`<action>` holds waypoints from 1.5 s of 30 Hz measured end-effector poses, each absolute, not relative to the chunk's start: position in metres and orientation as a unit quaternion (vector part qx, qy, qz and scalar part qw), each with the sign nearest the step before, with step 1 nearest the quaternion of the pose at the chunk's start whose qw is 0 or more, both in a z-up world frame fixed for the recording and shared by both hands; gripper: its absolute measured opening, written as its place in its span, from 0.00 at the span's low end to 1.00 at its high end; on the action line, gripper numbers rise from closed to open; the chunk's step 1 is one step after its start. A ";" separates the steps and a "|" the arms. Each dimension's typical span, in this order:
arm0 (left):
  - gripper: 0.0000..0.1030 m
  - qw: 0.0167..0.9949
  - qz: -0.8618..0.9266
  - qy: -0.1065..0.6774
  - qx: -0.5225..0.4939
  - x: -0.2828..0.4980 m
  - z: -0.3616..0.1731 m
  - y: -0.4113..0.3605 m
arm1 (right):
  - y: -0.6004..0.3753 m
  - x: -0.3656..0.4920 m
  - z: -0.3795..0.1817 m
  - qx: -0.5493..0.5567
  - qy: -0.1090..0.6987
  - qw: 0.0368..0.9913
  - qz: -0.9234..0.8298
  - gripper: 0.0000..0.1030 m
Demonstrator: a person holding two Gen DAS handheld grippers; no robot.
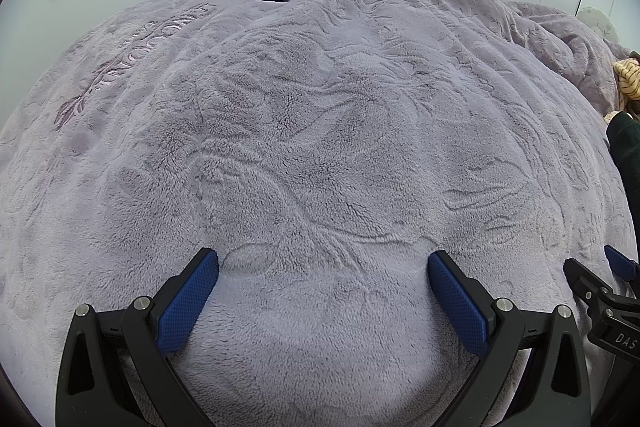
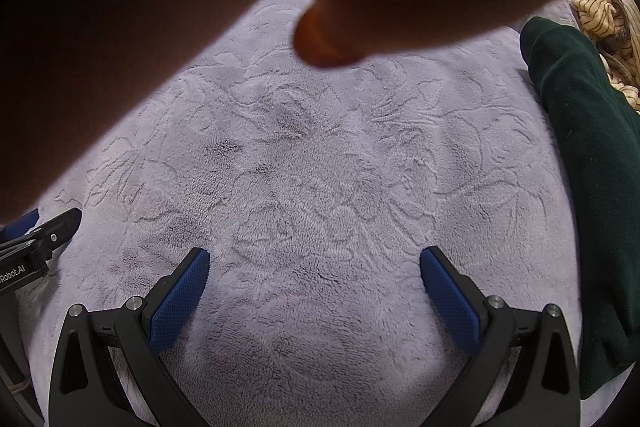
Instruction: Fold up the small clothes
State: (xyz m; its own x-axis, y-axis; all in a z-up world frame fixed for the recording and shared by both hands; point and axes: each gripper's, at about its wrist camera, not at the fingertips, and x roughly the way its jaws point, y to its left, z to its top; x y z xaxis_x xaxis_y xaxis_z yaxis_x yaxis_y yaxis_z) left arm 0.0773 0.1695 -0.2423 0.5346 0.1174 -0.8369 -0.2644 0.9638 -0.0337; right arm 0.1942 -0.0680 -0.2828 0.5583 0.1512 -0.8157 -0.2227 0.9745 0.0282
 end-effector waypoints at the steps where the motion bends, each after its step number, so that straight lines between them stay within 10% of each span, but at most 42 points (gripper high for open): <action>1: 1.00 0.872 0.109 0.470 -0.078 0.077 -0.242 0.169 | -0.069 0.194 -0.283 -0.037 0.458 0.882 0.107 1.00; 45: 1.00 0.872 0.110 0.470 -0.078 0.077 -0.242 0.169 | -0.065 0.199 -0.286 -0.041 0.460 0.880 0.106 1.00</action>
